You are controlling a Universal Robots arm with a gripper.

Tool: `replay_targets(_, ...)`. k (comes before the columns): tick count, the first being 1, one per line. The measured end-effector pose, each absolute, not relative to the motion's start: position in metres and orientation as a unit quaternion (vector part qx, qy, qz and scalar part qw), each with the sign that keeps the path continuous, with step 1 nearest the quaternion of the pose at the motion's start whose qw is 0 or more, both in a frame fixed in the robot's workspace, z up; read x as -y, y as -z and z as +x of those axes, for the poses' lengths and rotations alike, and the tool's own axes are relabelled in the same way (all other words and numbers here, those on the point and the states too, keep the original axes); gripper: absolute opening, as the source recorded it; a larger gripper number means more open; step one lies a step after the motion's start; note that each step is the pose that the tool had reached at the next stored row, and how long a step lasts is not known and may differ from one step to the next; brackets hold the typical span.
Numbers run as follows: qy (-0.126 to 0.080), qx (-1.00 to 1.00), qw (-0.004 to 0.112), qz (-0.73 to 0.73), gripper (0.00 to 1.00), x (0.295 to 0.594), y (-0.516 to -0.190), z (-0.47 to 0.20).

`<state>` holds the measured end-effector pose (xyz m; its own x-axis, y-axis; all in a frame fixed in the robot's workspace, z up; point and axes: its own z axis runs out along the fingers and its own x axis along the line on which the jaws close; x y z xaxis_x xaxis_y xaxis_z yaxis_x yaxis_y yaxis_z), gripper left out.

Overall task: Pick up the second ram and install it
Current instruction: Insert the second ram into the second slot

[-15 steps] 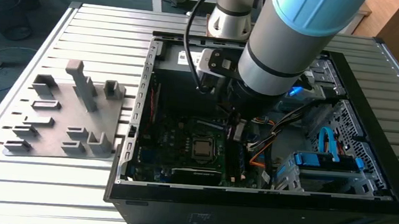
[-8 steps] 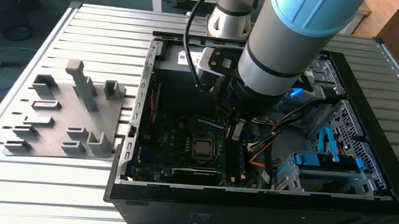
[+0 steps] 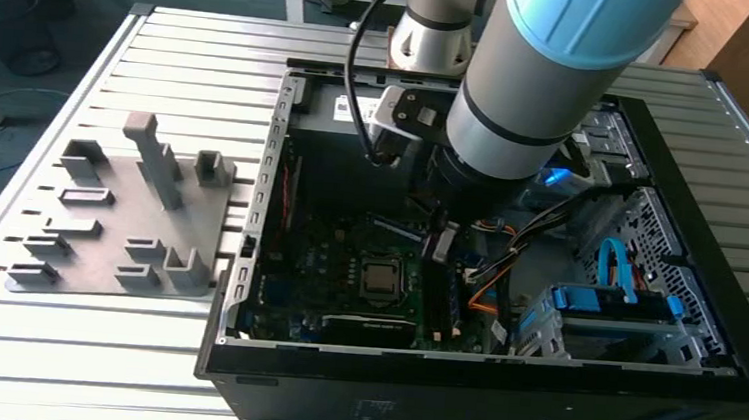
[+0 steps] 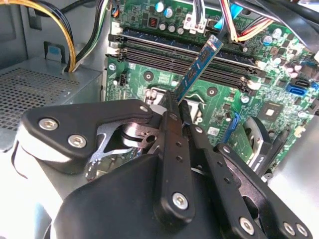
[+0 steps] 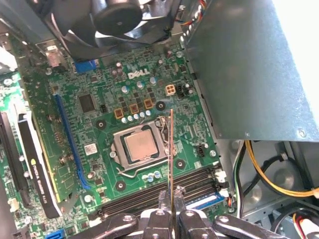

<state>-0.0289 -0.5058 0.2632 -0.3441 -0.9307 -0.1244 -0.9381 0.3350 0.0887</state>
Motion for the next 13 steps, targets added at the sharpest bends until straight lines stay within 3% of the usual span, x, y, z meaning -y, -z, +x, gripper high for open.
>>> replay_targets(13, -0.071, -0.837, 0.028, -0.542, 0.14, 0.5058, -0.2629, -0.0289)
